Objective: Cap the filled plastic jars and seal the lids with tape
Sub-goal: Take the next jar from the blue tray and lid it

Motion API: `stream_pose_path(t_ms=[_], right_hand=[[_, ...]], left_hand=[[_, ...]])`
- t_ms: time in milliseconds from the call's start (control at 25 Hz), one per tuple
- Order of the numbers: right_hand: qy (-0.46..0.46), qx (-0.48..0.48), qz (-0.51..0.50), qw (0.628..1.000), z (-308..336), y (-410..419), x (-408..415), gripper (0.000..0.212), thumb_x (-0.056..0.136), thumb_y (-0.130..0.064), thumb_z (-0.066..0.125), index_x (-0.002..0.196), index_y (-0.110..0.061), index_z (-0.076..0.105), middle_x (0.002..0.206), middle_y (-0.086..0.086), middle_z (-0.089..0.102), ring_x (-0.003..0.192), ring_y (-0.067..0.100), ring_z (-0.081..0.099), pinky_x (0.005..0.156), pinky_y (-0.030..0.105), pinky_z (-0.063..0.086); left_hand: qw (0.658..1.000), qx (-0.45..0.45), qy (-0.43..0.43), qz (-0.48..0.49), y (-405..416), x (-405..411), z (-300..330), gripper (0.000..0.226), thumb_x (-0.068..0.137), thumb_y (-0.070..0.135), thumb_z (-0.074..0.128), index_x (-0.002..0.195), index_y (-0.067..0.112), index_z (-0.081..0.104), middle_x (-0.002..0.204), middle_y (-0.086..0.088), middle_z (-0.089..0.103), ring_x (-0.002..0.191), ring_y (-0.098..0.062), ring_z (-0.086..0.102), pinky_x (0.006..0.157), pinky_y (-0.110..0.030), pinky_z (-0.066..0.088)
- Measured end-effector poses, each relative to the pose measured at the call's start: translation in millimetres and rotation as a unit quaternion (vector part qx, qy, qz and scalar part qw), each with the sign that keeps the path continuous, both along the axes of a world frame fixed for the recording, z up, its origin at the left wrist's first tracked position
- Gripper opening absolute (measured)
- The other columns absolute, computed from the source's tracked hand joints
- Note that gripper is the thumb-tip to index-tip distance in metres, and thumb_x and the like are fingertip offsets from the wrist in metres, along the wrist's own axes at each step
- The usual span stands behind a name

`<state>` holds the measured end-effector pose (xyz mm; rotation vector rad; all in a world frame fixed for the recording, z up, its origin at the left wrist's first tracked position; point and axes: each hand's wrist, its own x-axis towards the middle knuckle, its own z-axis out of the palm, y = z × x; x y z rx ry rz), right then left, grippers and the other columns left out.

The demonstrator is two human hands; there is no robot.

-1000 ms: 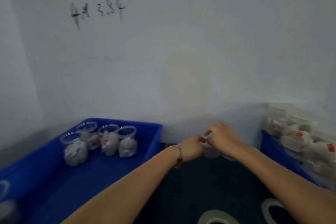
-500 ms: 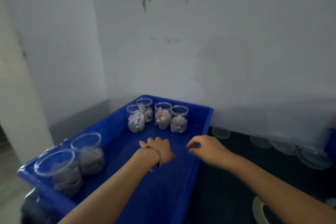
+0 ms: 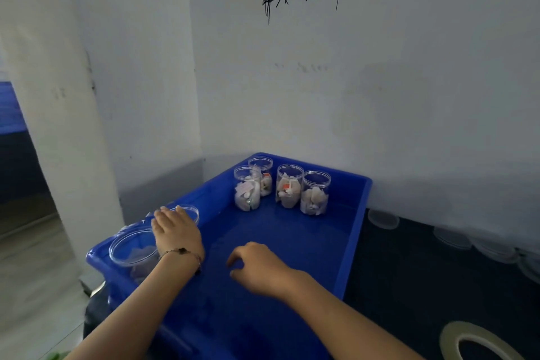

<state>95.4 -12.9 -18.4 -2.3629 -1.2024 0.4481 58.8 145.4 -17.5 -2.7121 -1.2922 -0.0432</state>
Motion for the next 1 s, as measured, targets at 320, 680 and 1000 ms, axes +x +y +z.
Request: stream_pose_path(t_ms=[320, 680, 1000], right_hand=[[-0.017, -0.031, -0.006, 0.999, 19.7, -35.5, -4.1, 0.031, 0.097, -0.024, 0.049, 0.128, -0.019, 0.053, 0.132, 0.003, 0.041, 0.115, 0.024, 0.047, 0.091, 0.034, 0.044], [-0.04, 0.039, -0.097, 0.994, 42.5, -106.2, 12.9, 0.027, 0.096, -0.025, 0.05, 0.121, -0.021, 0.057, 0.129, -0.002, 0.044, 0.109, 0.016, 0.051, 0.089, 0.031, 0.047], [-0.045, 0.143, -0.203, 0.968, 54.2, -144.1, 16.9, 0.064, 0.088, -0.026, 0.065, 0.143, -0.022, 0.032, 0.142, -0.001, 0.039, 0.126, 0.015, 0.044, 0.101, 0.029, 0.042]], left_hand=[[0.998, -0.035, 0.001, 0.047, 35.7, 7.9, -2.2, 0.117, 0.072, 0.08, 0.049, 0.149, 0.011, -0.006, 0.149, -0.024, 0.028, 0.14, -0.04, 0.02, 0.109, -0.064, 0.012], [0.97, -0.092, -0.223, -0.024, 6.0, 7.0, 17.8, 0.097, 0.065, 0.046, 0.081, 0.133, 0.004, 0.026, 0.12, -0.027, 0.045, 0.104, -0.047, 0.053, 0.083, -0.051, 0.046], [0.881, -0.206, -0.329, -0.269, -122.6, 29.5, 77.2, 0.105, 0.06, 0.044, 0.084, 0.136, 0.023, 0.016, 0.134, -0.02, 0.033, 0.11, -0.039, 0.05, 0.085, -0.041, 0.045]])
